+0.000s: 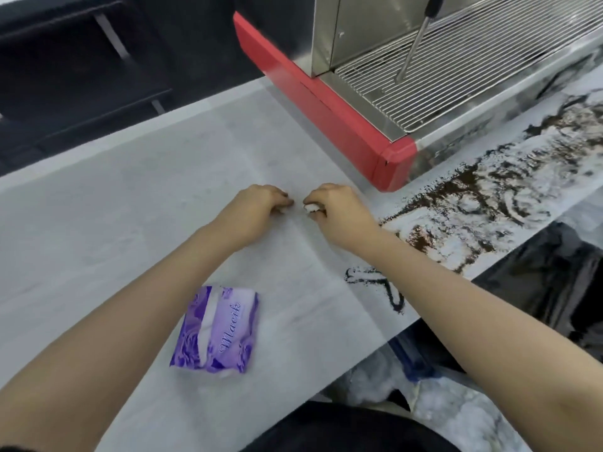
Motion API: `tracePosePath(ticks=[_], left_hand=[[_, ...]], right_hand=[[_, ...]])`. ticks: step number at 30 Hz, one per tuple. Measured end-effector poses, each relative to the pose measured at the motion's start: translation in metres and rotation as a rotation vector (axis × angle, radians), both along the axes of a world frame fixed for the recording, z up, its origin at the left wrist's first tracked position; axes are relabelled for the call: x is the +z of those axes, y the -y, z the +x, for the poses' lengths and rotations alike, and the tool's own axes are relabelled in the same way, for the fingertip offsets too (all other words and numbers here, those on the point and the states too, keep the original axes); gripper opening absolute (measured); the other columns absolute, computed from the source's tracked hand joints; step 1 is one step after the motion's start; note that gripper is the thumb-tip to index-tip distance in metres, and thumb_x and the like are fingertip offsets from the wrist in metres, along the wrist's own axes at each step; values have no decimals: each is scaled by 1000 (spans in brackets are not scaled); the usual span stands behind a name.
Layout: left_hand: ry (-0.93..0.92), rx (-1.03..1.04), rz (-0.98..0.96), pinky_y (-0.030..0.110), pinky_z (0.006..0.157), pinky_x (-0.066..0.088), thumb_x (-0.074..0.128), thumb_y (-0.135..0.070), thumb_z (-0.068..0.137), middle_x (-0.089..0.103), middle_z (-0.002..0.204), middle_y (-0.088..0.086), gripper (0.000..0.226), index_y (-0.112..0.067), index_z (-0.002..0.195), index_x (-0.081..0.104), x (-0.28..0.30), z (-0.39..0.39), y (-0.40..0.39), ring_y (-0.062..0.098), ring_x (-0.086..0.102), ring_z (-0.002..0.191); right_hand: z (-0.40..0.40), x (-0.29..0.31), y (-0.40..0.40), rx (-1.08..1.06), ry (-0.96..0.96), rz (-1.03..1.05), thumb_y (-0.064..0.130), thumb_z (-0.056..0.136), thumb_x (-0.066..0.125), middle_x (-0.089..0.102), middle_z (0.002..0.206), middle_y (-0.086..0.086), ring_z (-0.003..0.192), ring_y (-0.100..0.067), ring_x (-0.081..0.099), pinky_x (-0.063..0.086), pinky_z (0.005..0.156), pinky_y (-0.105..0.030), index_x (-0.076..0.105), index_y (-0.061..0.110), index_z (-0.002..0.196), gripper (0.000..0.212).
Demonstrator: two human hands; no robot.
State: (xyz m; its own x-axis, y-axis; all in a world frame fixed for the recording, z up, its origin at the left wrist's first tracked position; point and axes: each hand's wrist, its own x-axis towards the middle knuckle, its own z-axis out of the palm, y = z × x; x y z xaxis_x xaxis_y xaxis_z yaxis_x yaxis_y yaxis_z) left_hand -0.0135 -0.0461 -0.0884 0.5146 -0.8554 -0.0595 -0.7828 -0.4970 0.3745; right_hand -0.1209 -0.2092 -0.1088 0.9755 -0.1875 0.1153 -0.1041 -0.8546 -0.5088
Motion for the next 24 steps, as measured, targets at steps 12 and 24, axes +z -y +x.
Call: tracePosePath(ticks=[12,24], left_hand=[[-462,-141,-89,19,71,45,72,-21,90,66,90,-16,34,-25,123,69,42,-205,97,5,63,79],[-666,-381,-40,21,99,47,58,-25,99,60,134,-6,40,-22,139,55,-50,-451,282,7,57,118]], right_hand=[[-276,23,76,-591,100,455,20,86,71,68,100,12,92,5,61,51,77,-11,67,24,108,22],[-516,-26,208,-1050,-86,217,15,74,77,59,83,9,81,-12,62,53,75,-26,72,20,91,18]])
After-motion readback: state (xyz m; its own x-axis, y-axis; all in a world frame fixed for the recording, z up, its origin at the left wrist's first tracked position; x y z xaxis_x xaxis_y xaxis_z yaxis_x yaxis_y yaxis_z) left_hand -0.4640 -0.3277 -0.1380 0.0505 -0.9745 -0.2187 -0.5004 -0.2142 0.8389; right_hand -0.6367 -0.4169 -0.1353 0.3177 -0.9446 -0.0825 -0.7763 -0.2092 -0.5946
